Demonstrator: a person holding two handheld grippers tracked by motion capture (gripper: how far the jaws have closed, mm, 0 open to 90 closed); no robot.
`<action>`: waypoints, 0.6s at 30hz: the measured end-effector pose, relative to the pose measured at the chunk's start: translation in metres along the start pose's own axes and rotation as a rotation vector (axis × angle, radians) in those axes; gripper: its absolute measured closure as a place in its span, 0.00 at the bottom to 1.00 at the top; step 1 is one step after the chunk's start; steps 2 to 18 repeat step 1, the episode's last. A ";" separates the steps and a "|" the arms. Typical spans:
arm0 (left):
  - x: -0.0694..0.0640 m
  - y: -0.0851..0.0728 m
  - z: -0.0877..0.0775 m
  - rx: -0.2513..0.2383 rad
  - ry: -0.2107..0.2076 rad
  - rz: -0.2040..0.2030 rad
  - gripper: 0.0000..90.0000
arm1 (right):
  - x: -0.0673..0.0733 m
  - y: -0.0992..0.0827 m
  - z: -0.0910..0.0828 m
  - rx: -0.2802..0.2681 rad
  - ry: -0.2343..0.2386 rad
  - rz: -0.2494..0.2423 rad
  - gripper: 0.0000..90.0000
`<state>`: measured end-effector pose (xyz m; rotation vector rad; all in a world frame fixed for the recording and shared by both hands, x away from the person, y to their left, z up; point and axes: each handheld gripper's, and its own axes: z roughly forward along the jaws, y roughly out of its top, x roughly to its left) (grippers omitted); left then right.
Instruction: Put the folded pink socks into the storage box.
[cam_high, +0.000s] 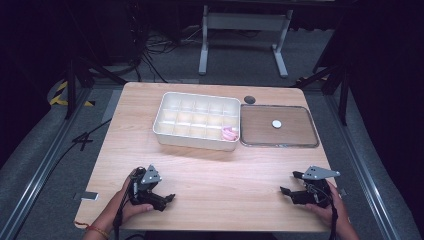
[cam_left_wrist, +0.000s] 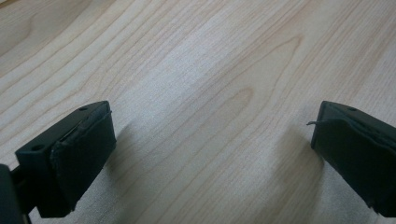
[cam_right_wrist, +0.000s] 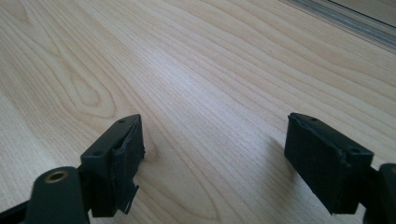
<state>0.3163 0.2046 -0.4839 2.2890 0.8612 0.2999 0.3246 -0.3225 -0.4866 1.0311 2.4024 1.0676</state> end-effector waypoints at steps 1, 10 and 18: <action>0.000 0.000 0.000 0.000 0.000 0.000 0.00 | 0.000 0.000 0.000 0.000 0.000 0.000 0.23; 0.000 0.000 0.000 0.000 0.000 0.000 0.00 | 0.000 0.000 0.000 0.000 0.000 0.000 0.23; 0.000 0.000 0.000 0.000 0.000 0.000 0.00 | 0.000 0.000 0.000 0.000 0.000 0.000 0.23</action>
